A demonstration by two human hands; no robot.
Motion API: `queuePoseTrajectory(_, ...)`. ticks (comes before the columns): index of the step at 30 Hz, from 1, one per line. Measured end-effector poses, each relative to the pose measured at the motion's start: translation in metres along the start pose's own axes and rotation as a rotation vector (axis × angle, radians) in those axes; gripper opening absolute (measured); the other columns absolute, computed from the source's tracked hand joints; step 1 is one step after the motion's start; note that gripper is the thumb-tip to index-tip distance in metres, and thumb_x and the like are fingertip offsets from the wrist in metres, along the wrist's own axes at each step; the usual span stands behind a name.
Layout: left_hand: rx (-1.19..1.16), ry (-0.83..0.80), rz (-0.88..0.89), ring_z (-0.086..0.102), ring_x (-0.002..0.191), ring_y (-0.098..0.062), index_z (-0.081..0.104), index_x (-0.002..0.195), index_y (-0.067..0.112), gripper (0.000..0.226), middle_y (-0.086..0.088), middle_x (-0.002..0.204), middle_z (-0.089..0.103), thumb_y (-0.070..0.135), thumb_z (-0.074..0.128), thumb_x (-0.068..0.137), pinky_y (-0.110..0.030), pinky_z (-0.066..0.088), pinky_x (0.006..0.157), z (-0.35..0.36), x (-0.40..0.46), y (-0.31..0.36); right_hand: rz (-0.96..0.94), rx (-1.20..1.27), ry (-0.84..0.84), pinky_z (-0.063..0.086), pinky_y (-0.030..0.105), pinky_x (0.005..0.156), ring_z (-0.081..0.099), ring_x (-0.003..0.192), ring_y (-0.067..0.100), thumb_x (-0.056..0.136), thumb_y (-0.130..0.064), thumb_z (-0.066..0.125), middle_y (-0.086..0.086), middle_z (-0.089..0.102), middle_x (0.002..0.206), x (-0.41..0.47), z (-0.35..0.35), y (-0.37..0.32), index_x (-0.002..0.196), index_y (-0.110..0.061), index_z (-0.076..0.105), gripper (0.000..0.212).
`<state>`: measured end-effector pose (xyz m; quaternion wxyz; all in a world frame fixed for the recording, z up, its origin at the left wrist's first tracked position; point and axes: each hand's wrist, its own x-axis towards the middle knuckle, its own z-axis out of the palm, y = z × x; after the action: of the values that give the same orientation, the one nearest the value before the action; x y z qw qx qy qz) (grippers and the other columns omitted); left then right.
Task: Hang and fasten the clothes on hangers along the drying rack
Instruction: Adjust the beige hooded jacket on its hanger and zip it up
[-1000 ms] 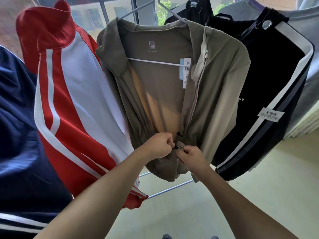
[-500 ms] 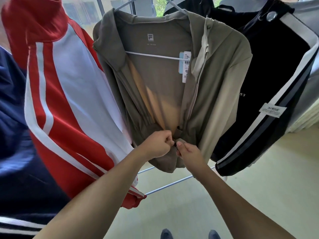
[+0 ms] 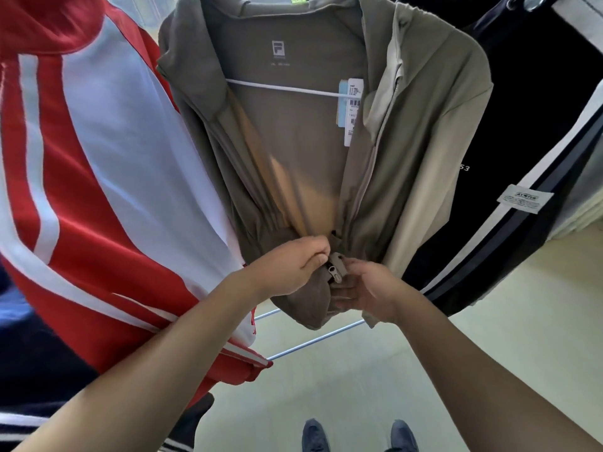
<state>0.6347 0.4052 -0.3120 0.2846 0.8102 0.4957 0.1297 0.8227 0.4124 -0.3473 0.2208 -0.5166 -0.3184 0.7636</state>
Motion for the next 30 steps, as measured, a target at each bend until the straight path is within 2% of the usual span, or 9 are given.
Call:
queuePoseTrajectory(3,0.083,-0.052,0.051,0.046,0.074,-0.016,0.045,0.086,0.022,0.017,0.006,0.076,0.048,0.019,0.046,0.103,-0.033,0.037,0.068,-0.003,-0.006,0.000,0.090,0.082,-0.076,0.054,0.032,0.066,0.065,0.071,0.022,0.096,-0.041,0.052,0.010,0.067,0.079,0.005,0.004,-0.004,0.095,-0.009,0.065,0.034)
queuePoseTrajectory(7,0.251,-0.121,0.006,0.044,0.084,-0.016,0.041,0.089,0.028,0.017,0.004,0.079,0.052,0.023,0.038,0.105,-0.033,0.029,0.088,-0.005,-0.014,0.003,-0.026,0.052,-0.019,0.049,0.021,0.053,0.060,0.055,0.010,0.094,-0.010,0.057,0.001,0.065,0.063,0.018,0.013,-0.011,0.087,-0.009,0.063,0.009)
queuePoseTrajectory(10,0.209,-0.078,-0.071,0.046,0.086,-0.014,0.042,0.094,0.027,0.011,0.006,0.081,0.051,0.024,0.040,0.105,-0.032,0.027,0.091,-0.010,-0.023,-0.002,-0.173,0.176,-0.050,0.054,0.021,0.058,0.065,0.060,0.009,0.095,0.000,0.052,0.001,0.069,0.066,0.018,0.015,-0.021,0.086,-0.010,0.062,0.017)
queuePoseTrajectory(14,0.048,-0.003,-0.139,0.047,0.080,0.000,0.048,0.095,0.024,0.008,0.014,0.077,0.050,0.020,0.052,0.101,-0.028,0.025,0.092,-0.022,-0.033,-0.006,-0.343,0.315,-0.172,0.055,0.032,0.073,0.062,0.069,0.015,0.091,0.008,0.050,0.005,0.061,0.073,0.011,0.009,-0.023,0.079,-0.012,0.052,0.023)
queuePoseTrajectory(17,0.079,0.011,-0.140,0.044,0.088,-0.002,0.058,0.101,0.031,0.008,0.021,0.082,0.051,0.024,0.055,0.100,-0.029,0.024,0.094,-0.028,-0.031,-0.006,-0.383,0.357,-0.259,0.049,0.040,0.084,0.060,0.080,0.020,0.086,0.005,0.054,0.011,0.058,0.086,0.009,0.010,-0.020,0.092,-0.010,0.055,0.016)
queuePoseTrajectory(22,0.071,0.051,-0.114,0.042,0.088,-0.005,0.069,0.115,0.027,0.022,0.031,0.077,0.047,0.021,0.053,0.102,-0.027,0.022,0.096,-0.026,-0.025,-0.001,-0.384,0.397,-0.185,0.052,0.041,0.083,0.062,0.091,0.023,0.092,0.005,0.049,0.012,0.064,0.101,0.009,0.011,-0.017,0.107,-0.009,0.054,0.021)
queuePoseTrajectory(25,0.054,0.136,-0.093,0.046,0.088,-0.003,0.071,0.117,0.026,0.025,0.034,0.077,0.049,0.017,0.056,0.099,-0.027,0.023,0.097,-0.020,-0.021,-0.003,-0.274,0.311,-0.095,0.054,0.035,0.070,0.064,0.079,0.021,0.089,-0.010,0.058,0.009,0.068,0.088,0.005,0.009,-0.013,0.099,-0.012,0.056,0.010)
queuePoseTrajectory(28,0.054,0.141,-0.092,0.045,0.086,-0.001,0.071,0.114,0.025,0.024,0.033,0.079,0.051,0.015,0.056,0.098,-0.028,0.023,0.099,-0.013,-0.018,-0.006,-0.039,0.076,-0.095,0.053,0.036,0.074,0.066,0.083,0.026,0.080,-0.047,0.059,0.012,0.069,0.088,-0.001,0.002,-0.009,0.100,-0.007,0.063,0.045)
queuePoseTrajectory(30,0.048,0.126,-0.077,0.046,0.087,-0.002,0.071,0.113,0.026,0.024,0.029,0.080,0.054,0.015,0.056,0.098,-0.029,0.024,0.100,-0.008,-0.017,-0.004,0.067,-0.040,-0.124,0.054,0.040,0.082,0.067,0.089,0.027,0.082,-0.060,0.053,0.012,0.070,0.094,-0.003,-0.002,-0.007,0.106,-0.006,0.067,0.061)
